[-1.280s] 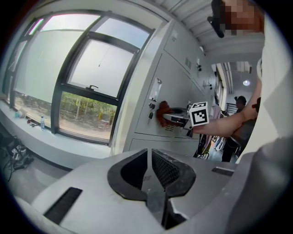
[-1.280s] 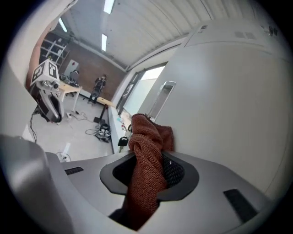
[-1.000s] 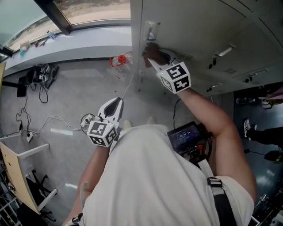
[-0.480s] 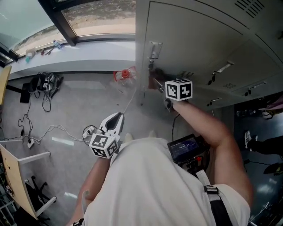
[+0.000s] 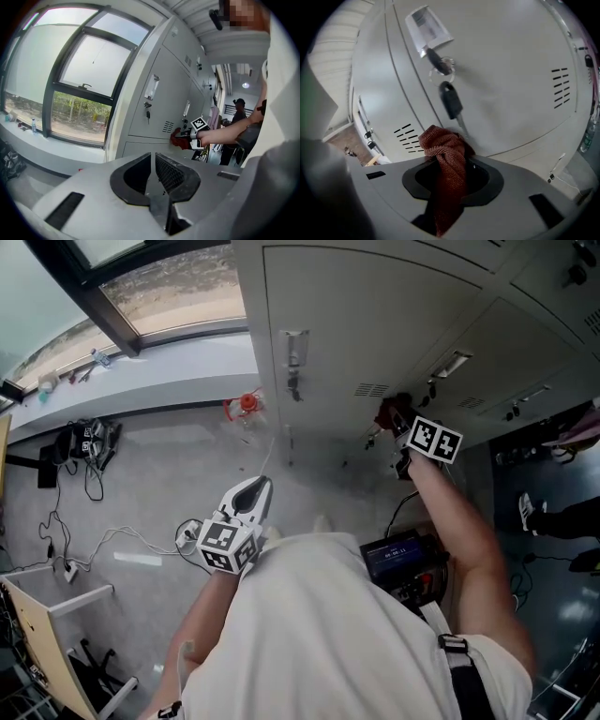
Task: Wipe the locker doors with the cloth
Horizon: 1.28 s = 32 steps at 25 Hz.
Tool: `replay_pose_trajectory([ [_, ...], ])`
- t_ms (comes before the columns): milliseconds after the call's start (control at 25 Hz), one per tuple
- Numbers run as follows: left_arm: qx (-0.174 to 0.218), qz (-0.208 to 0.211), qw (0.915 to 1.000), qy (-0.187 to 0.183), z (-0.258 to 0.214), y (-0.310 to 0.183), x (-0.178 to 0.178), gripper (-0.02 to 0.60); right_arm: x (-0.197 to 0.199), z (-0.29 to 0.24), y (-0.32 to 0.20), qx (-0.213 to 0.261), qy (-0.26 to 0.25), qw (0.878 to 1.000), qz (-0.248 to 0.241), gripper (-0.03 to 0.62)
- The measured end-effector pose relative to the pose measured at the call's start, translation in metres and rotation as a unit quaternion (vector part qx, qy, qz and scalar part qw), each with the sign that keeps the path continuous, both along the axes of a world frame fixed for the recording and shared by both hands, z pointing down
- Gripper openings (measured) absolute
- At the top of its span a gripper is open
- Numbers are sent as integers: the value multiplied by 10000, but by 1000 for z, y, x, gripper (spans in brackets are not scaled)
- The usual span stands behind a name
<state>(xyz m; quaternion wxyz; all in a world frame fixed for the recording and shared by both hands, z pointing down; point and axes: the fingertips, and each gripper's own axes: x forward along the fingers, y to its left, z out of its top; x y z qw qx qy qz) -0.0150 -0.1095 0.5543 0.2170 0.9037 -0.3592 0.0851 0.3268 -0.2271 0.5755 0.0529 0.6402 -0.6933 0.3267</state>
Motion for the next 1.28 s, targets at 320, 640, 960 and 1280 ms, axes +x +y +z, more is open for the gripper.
replay_pose_trajectory([
  [320, -15, -271, 9996, -59, 1, 5, -23, 35, -72, 45, -16, -608, -461, 9964, -374, 115],
  [640, -77, -994, 9950, -106, 5, 16, -73, 35, -211, 56, -44, -700, -1499, 9769, -1354, 115],
  [960, -92, -1479, 9888, -154, 4, 30, -103, 35, -301, 35, -55, -525, -2324, 9402, -2436, 116],
  [1280, -89, -1113, 9937, -72, 6, 22, -84, 35, -267, 6, 17, 296, -1649, 9110, -3767, 117],
])
